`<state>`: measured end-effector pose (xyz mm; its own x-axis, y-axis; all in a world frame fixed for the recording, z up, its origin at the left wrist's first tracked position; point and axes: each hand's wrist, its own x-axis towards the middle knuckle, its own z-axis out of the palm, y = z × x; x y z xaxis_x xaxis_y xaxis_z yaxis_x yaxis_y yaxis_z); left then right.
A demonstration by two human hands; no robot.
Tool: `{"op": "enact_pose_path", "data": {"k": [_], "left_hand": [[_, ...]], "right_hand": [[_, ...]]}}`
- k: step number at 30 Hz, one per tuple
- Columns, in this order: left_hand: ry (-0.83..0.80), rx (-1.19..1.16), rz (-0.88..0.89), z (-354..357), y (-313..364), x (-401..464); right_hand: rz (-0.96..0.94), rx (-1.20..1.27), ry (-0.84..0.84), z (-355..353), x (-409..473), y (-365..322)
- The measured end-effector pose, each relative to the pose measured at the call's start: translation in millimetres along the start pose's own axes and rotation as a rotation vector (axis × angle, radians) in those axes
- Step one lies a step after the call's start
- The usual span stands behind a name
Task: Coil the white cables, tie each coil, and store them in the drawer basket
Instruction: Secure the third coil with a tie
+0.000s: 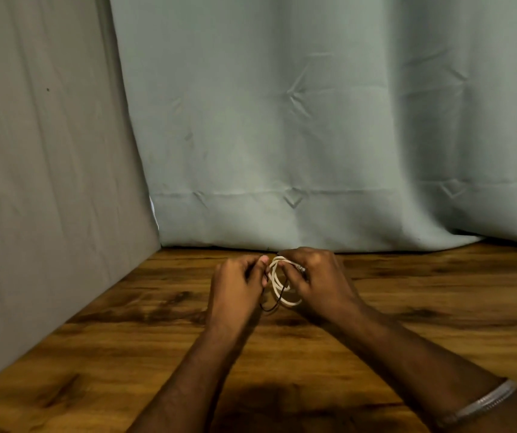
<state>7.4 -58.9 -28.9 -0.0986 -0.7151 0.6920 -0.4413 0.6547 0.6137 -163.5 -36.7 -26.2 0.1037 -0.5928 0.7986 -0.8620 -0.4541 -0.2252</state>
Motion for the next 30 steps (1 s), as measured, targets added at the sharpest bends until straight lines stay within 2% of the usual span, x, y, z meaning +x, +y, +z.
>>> {"op": "enact_pose_path", "data": {"k": [8, 15, 20, 30], "left_hand": [[-0.018, 0.075, -0.028, 0.3, 1.9, -1.6], [-0.030, 0.093, -0.013, -0.2, 1.0, -1.9], [0.024, 0.096, -0.018, -0.5, 1.1, -0.4], [-0.011, 0.170, 0.004, 2.1, 2.0, -4.0]], "right_hand": [[-0.079, -0.019, -0.008, -0.4, -2.1, -5.1], [-0.075, -0.020, -0.018, -1.0, -1.1, -5.6], [-0.064, -0.029, -0.023, -1.7, -2.7, -5.8], [-0.071, -0.023, -0.014, -2.2, -3.4, -6.8]]}}
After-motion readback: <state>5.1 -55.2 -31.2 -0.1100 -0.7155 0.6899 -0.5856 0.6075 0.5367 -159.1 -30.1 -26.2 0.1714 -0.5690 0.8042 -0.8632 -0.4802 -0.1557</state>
